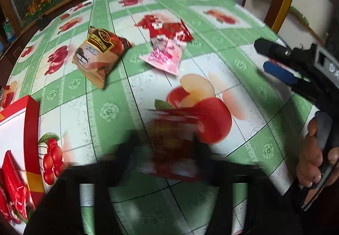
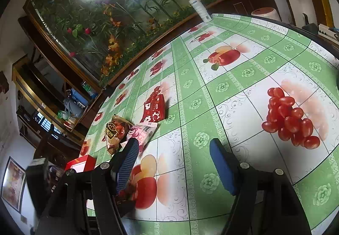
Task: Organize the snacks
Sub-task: 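Move both open tools back toward the snacks on the table, then grasp red packet with left tool while right tool grasps red-white packet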
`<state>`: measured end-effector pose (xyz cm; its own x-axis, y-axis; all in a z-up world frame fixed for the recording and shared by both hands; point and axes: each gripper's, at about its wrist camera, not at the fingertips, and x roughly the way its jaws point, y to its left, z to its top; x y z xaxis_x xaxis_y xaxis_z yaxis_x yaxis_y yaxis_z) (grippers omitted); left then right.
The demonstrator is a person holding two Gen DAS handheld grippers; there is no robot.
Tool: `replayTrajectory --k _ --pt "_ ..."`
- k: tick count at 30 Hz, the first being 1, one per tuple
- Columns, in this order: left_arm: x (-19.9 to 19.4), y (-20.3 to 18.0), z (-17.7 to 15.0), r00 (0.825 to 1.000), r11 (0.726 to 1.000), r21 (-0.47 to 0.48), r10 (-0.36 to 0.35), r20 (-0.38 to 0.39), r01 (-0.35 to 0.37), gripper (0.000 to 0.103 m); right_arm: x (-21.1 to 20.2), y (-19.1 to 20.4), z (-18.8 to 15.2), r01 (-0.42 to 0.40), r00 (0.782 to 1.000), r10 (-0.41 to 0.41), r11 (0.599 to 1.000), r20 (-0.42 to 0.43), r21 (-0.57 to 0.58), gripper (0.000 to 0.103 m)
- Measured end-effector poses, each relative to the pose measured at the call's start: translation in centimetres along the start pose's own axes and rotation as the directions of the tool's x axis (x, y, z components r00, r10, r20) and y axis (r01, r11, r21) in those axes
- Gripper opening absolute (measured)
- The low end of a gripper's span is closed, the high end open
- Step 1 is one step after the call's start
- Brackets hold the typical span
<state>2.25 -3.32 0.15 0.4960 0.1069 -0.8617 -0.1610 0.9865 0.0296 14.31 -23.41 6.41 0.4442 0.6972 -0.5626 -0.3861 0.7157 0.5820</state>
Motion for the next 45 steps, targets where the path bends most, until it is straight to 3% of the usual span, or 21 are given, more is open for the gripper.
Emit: replayTrajectory --k 6,11,14,21,22,25,27,30,32,33,34,36,37,40,45 --pt "-0.9 2.6 -1.5 1.0 0.999 -0.034 0.009 -0.009 -0.01 0.03 1.2 0.3 0.4 0.016 0.999 -0.017 1.0 -0.049 -0.007 0.072" --pt "-2.1 4.2 -3.7 0.999 0.997 -0.073 -0.027 -0.022 0.025 0.03 4.7 2.7 2.6 0.078 0.99 -0.086 0.994 -0.114 -0.072 0.072" --pt "-2.6 4.7 -4.5 0.998 0.994 -0.095 -0.053 -0.022 0.05 0.03 7.1 4.7 4.2 0.076 0.986 -0.092 0.99 -0.139 -0.117 0.072" --pt "-3.0 5.4 -5.0 0.997 0.99 -0.121 -0.079 -0.024 0.075 0.031 13.1 7.9 7.0 0.149 0.981 -0.169 0.97 -0.091 -0.19 0.071" --pt "-3.0 5.5 -5.1 0.996 0.989 -0.123 -0.08 -0.023 0.077 0.031 14.1 8.1 7.1 0.164 0.977 -0.188 0.964 -0.102 -0.209 0.069" --pt "-3.1 6.0 -5.3 0.996 0.988 -0.137 -0.082 -0.024 0.078 0.031 16.3 7.9 6.3 0.179 0.958 -0.223 0.956 -0.179 -0.233 0.037" --pt "-3.2 6.5 -5.4 0.996 0.985 -0.153 -0.084 -0.023 0.08 0.031 15.6 8.6 4.9 0.178 0.951 -0.24 0.941 -0.196 -0.289 0.027" --pt "-3.3 7.2 -5.6 0.995 0.98 -0.175 -0.095 -0.024 0.09 0.031 13.3 8.7 2.6 0.083 0.937 -0.17 0.957 -0.306 -0.279 0.026" --pt "-3.3 7.4 -5.7 0.995 0.979 -0.179 -0.103 -0.018 0.098 0.031 10.7 8.6 0.6 0.006 0.915 -0.116 0.962 -0.387 -0.275 0.028" --pt "-3.3 7.4 -5.7 0.994 0.978 -0.181 -0.106 -0.015 0.102 0.031 9.2 8.2 0.1 -0.016 0.914 -0.09 0.966 -0.396 -0.256 0.028" --pt "-3.4 7.5 -5.8 0.994 0.978 -0.182 -0.109 -0.013 0.105 0.031 6.8 7.6 -0.3 -0.026 0.931 -0.061 0.973 -0.36 -0.231 0.028" --pt "-3.4 7.5 -5.9 0.994 0.977 -0.184 -0.113 -0.012 0.109 0.031 3.8 6.9 -0.7 -0.006 0.954 -0.06 0.976 -0.295 -0.219 0.037" --pt "-3.5 7.5 -6.0 0.993 0.977 -0.183 -0.114 -0.011 0.11 0.031 2.5 6.4 -1.0 0.015 0.958 -0.073 0.979 -0.276 -0.204 0.047" --pt "-3.6 7.6 -6.1 0.993 0.976 -0.184 -0.12 -0.011 0.116 0.031 0.0 6.2 -2.8 0.065 0.948 -0.118 0.981 -0.295 -0.184 0.048" --pt "-3.9 7.7 -6.8 0.993 0.976 -0.186 -0.119 0.0 0.117 0.031 -2.2 8.0 -6.3 0.032 0.924 -0.104 0.98 -0.368 -0.199 0.048"
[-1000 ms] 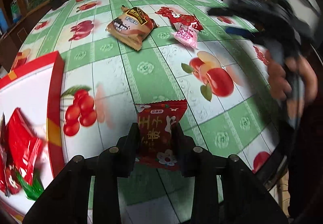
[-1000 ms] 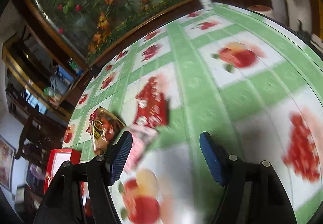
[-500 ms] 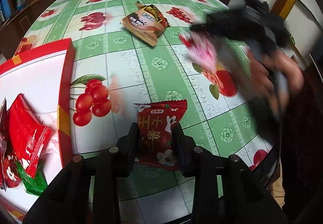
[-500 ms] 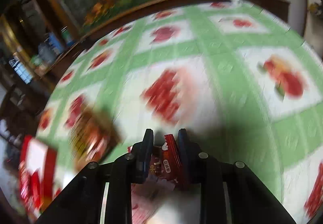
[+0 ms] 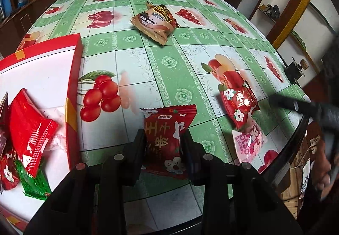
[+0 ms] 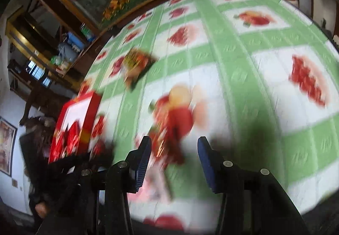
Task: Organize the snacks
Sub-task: 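Grasp red packet with left tool while right tool grasps red-white packet, then carry both red packets over the tray and release them from both tools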
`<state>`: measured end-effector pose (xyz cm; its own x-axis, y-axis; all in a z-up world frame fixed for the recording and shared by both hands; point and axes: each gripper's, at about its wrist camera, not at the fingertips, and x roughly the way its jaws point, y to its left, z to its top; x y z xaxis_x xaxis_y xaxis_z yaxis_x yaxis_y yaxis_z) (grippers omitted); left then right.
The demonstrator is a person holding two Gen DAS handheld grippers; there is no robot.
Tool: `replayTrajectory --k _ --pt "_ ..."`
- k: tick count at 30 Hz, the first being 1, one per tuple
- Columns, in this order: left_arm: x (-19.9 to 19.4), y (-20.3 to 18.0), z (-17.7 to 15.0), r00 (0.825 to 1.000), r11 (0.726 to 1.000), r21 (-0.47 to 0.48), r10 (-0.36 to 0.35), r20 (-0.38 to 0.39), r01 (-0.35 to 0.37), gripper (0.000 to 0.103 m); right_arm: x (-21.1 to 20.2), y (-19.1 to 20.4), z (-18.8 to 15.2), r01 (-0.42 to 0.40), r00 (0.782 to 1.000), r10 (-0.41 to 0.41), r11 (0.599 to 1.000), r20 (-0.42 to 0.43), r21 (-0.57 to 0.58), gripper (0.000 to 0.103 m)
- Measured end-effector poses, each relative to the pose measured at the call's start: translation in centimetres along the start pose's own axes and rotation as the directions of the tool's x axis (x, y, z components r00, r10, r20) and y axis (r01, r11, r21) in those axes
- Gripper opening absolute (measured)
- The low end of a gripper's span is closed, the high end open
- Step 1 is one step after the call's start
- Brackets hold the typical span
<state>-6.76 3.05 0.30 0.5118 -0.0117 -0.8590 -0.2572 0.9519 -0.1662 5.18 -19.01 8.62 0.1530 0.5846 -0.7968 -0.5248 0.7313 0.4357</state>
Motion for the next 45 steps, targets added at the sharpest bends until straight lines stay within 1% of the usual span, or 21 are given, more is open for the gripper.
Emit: replayTrajectory --k 1,3,4,6,9,11,12,15,16,17,18,19,21,22,24,27,29,32,35,40,45 --pt "-0.1 0.1 -0.1 1.0 1.0 -0.003 -0.002 0.002 0.002 0.031 -0.1 1.1 -0.9 0.024 1.0 -0.024 0.999 -0.004 -0.043 0.048" --pt "-0.1 0.2 -0.2 1.0 1.0 -0.008 -0.007 0.007 0.007 0.031 0.3 2.6 -1.6 0.078 0.997 -0.079 0.989 -0.003 -0.123 0.048" --pt "-0.2 0.3 -0.2 1.0 1.0 -0.008 -0.007 0.007 0.007 0.031 0.5 3.0 -1.6 0.093 0.996 -0.094 0.985 0.001 -0.145 0.049" --pt "-0.3 0.3 -0.4 1.0 1.0 -0.006 -0.013 0.007 0.013 0.031 1.5 2.9 -1.3 0.133 0.991 -0.133 0.986 0.008 -0.104 0.05" --pt "-0.6 0.4 -0.8 1.0 1.0 -0.01 -0.022 0.007 0.022 0.031 3.7 2.4 -0.6 0.164 0.986 -0.165 0.985 -0.018 -0.049 0.051" --pt "-0.7 0.6 -1.0 1.0 1.0 -0.013 -0.022 0.009 0.022 0.031 4.4 3.1 -0.3 0.183 0.983 -0.183 0.979 0.011 -0.089 0.056" --pt "-0.7 0.6 -1.0 1.0 1.0 -0.016 -0.023 0.01 0.023 0.031 4.8 3.7 -0.2 0.188 0.982 -0.189 0.975 0.004 -0.118 0.058" --pt "-0.8 0.8 -1.0 1.0 0.999 -0.022 -0.026 0.011 0.026 0.031 5.3 4.4 0.1 0.23 0.973 -0.23 0.962 0.023 -0.15 0.058" --pt "-0.7 0.8 -1.1 1.0 0.999 -0.022 -0.027 0.012 0.027 0.031 5.5 4.7 0.2 0.215 0.976 -0.215 0.962 0.021 -0.17 0.06" --pt "-0.7 0.8 -1.1 1.0 0.999 -0.022 -0.027 0.013 0.028 0.031 5.7 4.8 0.3 0.197 0.98 -0.197 0.963 0.018 -0.187 0.065" --pt "-0.7 0.8 -1.1 1.0 0.999 -0.022 -0.028 0.014 0.028 0.031 6.0 4.8 0.3 0.195 0.981 -0.196 0.962 0.016 -0.191 0.064" --pt "-0.8 0.8 -1.1 0.999 0.999 -0.022 -0.029 0.015 0.03 0.031 6.1 4.8 0.3 0.217 0.976 -0.214 0.957 0.037 -0.193 0.064" --pt "-0.8 0.8 -1.2 0.999 0.999 -0.023 -0.032 0.017 0.032 0.031 6.1 5.1 0.2 0.269 0.963 -0.26 0.94 0.067 -0.208 0.039" --pt "-0.8 0.8 -1.2 0.999 0.999 -0.024 -0.032 0.018 0.032 0.031 6.1 5.0 0.2 0.264 0.965 -0.255 0.942 0.067 -0.209 0.03" --pt "-0.8 0.8 -1.3 0.999 0.999 -0.02 -0.028 0.019 0.029 0.031 5.8 4.9 0.2 0.247 0.969 -0.238 0.948 0.067 -0.199 0.026" --pt "-0.9 0.5 -1.3 1.0 1.0 -0.006 -0.013 0.028 0.013 0.031 5.2 4.6 0.2 0.226 0.973 -0.214 0.957 0.087 -0.179 0.026" --pt "-1.1 0.2 -1.3 0.999 1.0 0.004 -0.003 0.04 0.003 0.031 4.4 4.2 0.4 0.199 0.977 -0.183 0.968 0.11 -0.154 0.026" --pt "-2.0 -0.4 -1.2 0.995 0.999 0.033 0.037 0.089 -0.04 0.031 3.1 4.0 0.9 0.139 0.981 -0.12 0.983 0.149 -0.123 0.025" --pt "-2.9 -0.7 -1.0 0.989 0.996 0.047 0.072 0.129 -0.079 0.031 1.9 4.1 1.3 0.114 0.977 -0.091 0.987 0.194 -0.111 0.025" --pt "-3.9 -0.7 -0.8 0.978 0.99 0.052 0.12 0.17 -0.13 0.031 0.7 4.7 1.8 0.089 0.972 -0.06 0.989 0.228 -0.117 0.025" --pt "-4.8 -0.4 -0.6 0.967 0.985 0.048 0.151 0.204 -0.164 0.031 0.7 5.4 1.9 0.079 0.972 -0.047 0.988 0.231 -0.132 0.025"
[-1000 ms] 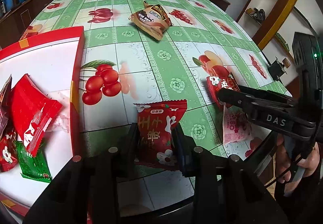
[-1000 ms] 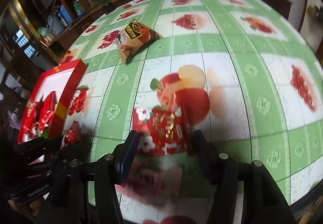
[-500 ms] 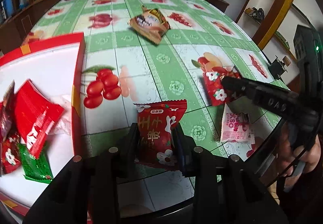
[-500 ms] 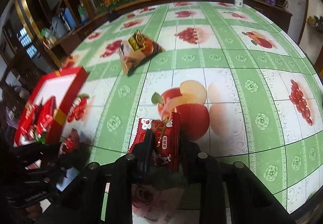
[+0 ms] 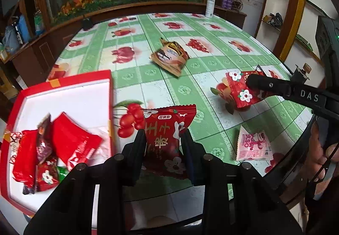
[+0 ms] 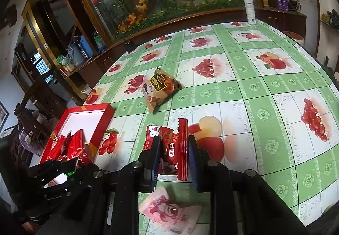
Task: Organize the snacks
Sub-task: 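Carry both red packets over the tray and release them from both tools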
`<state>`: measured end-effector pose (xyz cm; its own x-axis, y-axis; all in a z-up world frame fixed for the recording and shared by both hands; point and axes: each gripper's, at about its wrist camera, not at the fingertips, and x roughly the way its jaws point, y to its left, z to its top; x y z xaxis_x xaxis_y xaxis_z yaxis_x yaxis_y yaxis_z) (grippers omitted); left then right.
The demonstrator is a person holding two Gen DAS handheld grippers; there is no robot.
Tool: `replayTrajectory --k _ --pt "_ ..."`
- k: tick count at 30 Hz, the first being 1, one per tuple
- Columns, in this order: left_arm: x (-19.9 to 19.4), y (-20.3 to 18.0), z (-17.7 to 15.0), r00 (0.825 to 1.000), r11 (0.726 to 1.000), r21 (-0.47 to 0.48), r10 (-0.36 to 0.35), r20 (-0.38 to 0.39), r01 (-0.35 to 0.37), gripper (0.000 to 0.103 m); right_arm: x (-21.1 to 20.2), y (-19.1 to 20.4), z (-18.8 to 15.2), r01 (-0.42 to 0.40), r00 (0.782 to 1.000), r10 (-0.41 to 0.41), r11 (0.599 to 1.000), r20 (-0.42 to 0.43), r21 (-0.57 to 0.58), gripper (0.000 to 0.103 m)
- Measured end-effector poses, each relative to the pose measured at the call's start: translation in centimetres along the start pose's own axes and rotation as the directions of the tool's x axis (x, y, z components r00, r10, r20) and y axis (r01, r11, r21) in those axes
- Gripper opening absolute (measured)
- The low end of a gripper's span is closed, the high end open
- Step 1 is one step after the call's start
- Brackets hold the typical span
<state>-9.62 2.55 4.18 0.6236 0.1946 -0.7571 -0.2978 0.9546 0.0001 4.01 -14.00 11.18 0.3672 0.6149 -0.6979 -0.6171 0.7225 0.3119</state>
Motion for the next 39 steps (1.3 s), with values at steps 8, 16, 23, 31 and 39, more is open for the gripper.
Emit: replayTrajectory --k 8,16,23,31,39 --pt "-0.7 1.0 0.3 0.999 0.999 -0.023 0.022 0.025 -0.022 0.031 0.3 1.8 0.6 -0.024 1.0 0.024 0.999 0.001 -0.035 0.025" --pt "-1.1 2.4 0.3 0.998 0.998 -0.048 0.042 0.038 -0.041 0.031 0.8 3.8 1.2 -0.043 0.999 0.044 0.996 0.002 -0.073 0.025" --pt "-1.7 3.5 0.3 0.997 0.996 -0.067 0.054 0.051 -0.05 0.031 1.1 4.6 1.3 -0.053 0.999 0.053 0.995 -0.008 -0.087 0.025" --pt "-4.6 8.7 0.4 0.982 0.977 -0.167 0.152 0.111 -0.132 0.031 1.6 7.3 1.8 -0.095 0.995 0.093 0.986 -0.02 -0.134 0.025" --pt "-5.4 16.2 -2.0 0.949 0.908 -0.317 0.309 0.065 -0.274 0.031 3.0 12.3 2.3 -0.155 0.988 0.149 0.964 -0.045 -0.215 0.025"
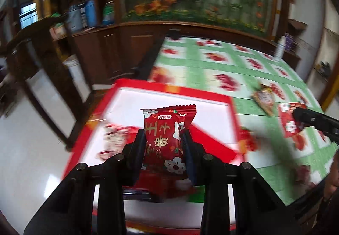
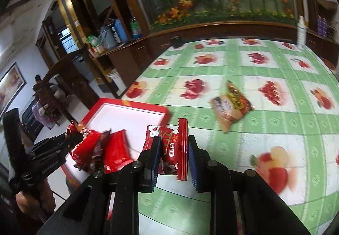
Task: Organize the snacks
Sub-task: 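Carry both red packets over the tray and release them from both tools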
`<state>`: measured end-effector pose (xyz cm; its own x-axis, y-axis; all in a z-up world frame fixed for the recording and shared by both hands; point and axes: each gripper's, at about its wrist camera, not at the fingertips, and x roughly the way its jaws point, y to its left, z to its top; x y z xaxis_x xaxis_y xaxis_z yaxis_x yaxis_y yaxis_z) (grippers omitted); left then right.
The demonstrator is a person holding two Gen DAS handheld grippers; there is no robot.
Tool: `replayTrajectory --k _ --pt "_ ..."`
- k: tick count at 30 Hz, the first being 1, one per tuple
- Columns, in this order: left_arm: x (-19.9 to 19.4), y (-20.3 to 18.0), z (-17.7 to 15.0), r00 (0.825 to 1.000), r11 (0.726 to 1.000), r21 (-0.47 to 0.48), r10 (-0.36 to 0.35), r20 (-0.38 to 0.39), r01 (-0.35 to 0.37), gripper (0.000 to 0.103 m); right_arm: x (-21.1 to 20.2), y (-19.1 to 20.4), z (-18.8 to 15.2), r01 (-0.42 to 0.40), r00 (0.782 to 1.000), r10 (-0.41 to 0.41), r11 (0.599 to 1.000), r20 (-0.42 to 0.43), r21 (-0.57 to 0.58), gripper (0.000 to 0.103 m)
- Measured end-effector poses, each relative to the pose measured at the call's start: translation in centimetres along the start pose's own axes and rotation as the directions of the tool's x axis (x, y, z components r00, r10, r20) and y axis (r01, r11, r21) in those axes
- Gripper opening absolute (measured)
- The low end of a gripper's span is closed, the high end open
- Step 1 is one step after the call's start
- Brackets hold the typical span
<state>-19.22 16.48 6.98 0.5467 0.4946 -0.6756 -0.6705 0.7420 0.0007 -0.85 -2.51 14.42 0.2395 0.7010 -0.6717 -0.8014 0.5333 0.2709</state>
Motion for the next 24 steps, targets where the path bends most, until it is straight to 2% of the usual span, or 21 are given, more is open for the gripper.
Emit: replayTrajectory --k 4,10,13,15,16,17,19,24 --pt "0.8 1.8 -0.5 0.999 0.999 -0.028 0.042 -0.016 -0.043 0.031 1.7 3.2 0.8 -0.038 0.999 0.037 0.998 -0.018 -0.057 0.025" --pt "1.3 1.8 -0.9 0.999 0.999 -0.026 0.041 -0.031 -0.041 0.031 4.6 8.7 1.5 -0.089 0.996 0.083 0.984 -0.039 -0.156 0.025" --pt "1.2 1.7 -1.1 0.999 0.999 -0.021 0.042 -0.032 -0.043 0.032 5.5 10.5 1.8 -0.116 0.993 0.114 0.978 -0.018 -0.175 0.026" --pt "1.1 1.5 -1.0 0.999 0.999 -0.011 0.03 -0.033 -0.031 0.041 5.7 10.9 2.1 -0.157 0.987 0.161 0.974 0.016 -0.163 0.027" --pt "1.0 1.4 -1.0 0.999 1.0 -0.01 0.026 -0.03 -0.026 0.059 5.7 10.6 2.4 -0.173 0.983 0.179 0.975 0.03 -0.141 0.034" --pt "0.7 1.3 -1.0 0.999 0.999 -0.012 0.029 -0.021 -0.03 0.077 5.6 10.2 2.5 -0.174 0.983 0.18 0.977 0.041 -0.121 0.049" --pt "-0.1 1.5 -1.0 0.999 0.999 -0.012 0.034 0.01 -0.034 0.081 5.1 8.7 2.5 -0.157 0.983 0.163 0.985 0.084 -0.076 0.061" --pt "0.0 1.3 -1.0 1.0 1.0 -0.005 0.017 0.011 -0.017 0.081 3.4 3.8 1.6 -0.068 0.994 0.069 0.998 0.083 -0.014 0.061"
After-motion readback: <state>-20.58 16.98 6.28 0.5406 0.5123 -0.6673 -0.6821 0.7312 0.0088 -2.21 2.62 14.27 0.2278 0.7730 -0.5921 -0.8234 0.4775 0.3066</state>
